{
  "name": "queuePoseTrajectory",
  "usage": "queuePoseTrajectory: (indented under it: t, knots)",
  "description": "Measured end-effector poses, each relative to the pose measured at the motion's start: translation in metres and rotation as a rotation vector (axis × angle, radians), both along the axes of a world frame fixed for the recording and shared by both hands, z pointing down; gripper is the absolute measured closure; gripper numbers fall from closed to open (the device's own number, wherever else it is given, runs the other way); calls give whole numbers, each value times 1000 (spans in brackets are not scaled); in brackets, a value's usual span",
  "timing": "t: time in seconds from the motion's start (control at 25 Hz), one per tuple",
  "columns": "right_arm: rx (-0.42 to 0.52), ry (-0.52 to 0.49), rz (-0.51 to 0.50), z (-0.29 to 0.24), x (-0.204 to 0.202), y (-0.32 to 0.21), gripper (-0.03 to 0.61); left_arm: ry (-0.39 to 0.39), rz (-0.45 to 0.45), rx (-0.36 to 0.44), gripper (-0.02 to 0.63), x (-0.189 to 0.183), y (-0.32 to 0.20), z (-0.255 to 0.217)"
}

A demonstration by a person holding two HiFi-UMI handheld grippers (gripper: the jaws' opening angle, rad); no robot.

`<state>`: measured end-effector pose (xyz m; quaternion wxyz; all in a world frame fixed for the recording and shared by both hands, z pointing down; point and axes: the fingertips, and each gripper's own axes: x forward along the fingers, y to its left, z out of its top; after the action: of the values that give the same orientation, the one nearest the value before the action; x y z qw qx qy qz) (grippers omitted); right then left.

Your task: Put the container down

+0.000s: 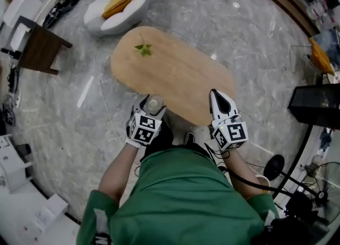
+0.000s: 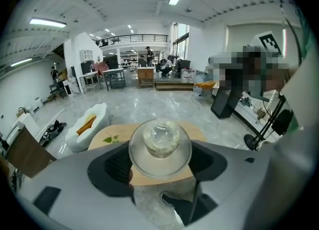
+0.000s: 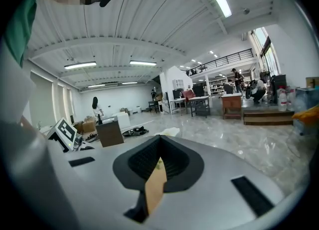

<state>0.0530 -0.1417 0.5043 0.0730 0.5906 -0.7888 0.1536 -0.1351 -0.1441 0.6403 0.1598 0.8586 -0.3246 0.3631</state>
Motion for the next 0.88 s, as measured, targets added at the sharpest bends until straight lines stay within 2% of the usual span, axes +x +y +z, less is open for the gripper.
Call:
queuePoseTrajectory:
  t: [0.4,0.88]
  knots:
    - [39,38,115,-3,7,-57,565,-9,131,-23,275,6,-71,29]
    - [162,55,71,12,30,-117,565,-55,156,-46,275,42,-111,90]
